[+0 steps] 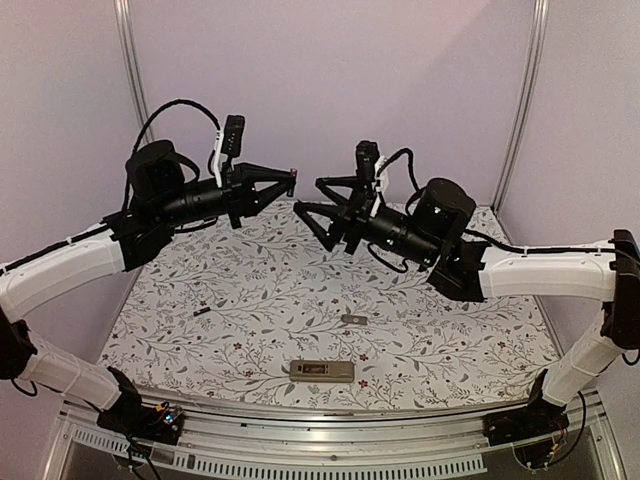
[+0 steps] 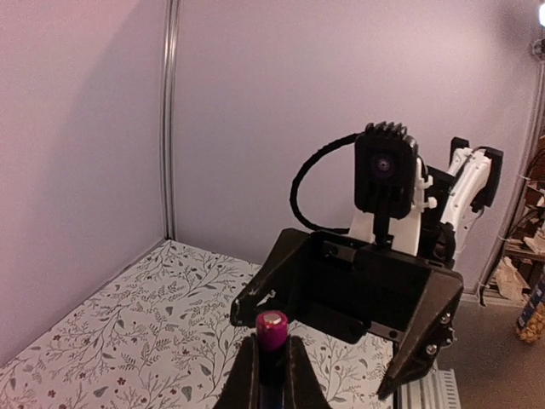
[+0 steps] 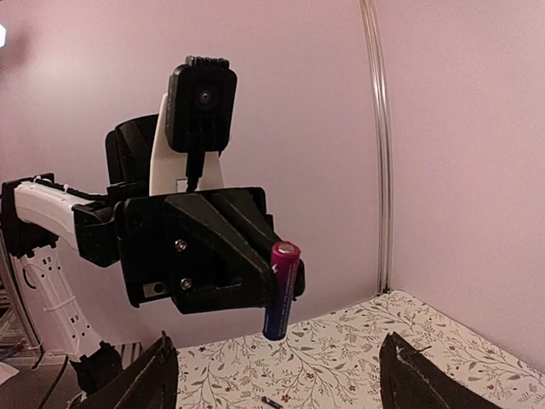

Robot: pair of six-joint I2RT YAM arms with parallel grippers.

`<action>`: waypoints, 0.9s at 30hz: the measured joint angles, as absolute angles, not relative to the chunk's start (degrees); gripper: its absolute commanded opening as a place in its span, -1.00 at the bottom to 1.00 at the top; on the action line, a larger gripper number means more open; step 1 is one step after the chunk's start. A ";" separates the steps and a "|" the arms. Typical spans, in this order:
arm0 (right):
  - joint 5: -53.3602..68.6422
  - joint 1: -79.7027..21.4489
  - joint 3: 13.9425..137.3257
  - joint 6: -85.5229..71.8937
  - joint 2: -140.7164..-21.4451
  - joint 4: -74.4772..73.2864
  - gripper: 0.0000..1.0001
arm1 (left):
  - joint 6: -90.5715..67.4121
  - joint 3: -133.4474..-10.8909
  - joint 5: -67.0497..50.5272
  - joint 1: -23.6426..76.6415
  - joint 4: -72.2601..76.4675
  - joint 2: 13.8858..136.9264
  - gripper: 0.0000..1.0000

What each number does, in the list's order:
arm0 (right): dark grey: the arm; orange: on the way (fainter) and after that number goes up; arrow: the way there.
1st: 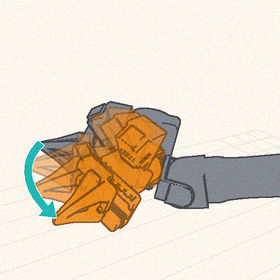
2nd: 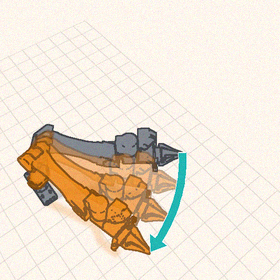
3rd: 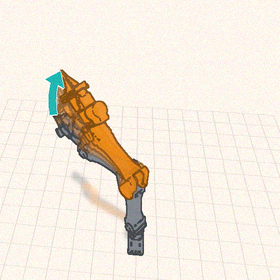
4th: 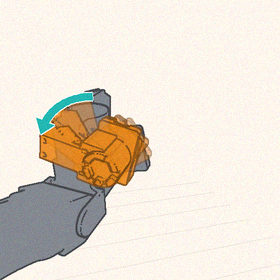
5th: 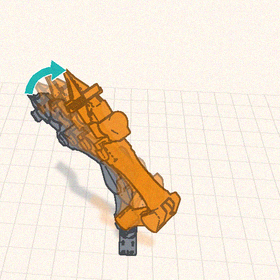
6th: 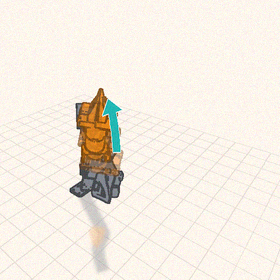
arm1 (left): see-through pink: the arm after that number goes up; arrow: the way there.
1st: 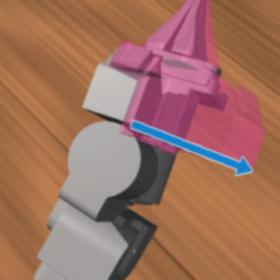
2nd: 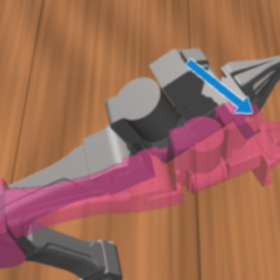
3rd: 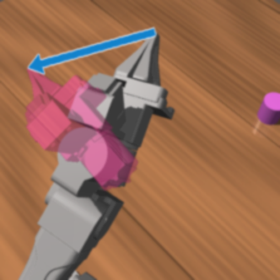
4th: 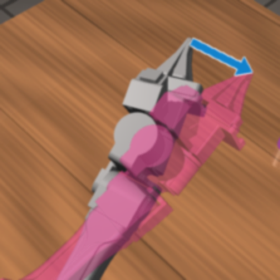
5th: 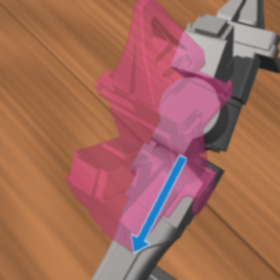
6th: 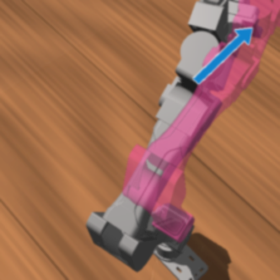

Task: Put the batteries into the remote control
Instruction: Place the battery at the center of the board.

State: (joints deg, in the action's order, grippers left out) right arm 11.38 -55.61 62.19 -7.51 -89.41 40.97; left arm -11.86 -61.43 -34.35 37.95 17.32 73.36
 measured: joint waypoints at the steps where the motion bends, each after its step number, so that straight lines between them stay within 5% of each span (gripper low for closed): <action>1: 11.70 -56.23 62.19 -6.59 -89.45 41.95 0.51 | -10.66 -61.17 -35.07 38.63 18.06 73.23 -1.00; 15: 17.37 -62.08 51.33 15.86 -86.54 48.66 0.46 | 21.32 -52.93 -46.37 47.42 25.63 64.42 -1.00; 27: 17.43 -65.14 51.35 28.58 -81.65 48.01 0.33 | 32.93 -51.03 -50.17 51.29 25.82 63.48 -1.00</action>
State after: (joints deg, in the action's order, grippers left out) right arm 17.43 -65.14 51.35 28.58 -81.65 48.01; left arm 32.93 -51.03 -50.17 51.29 25.82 63.48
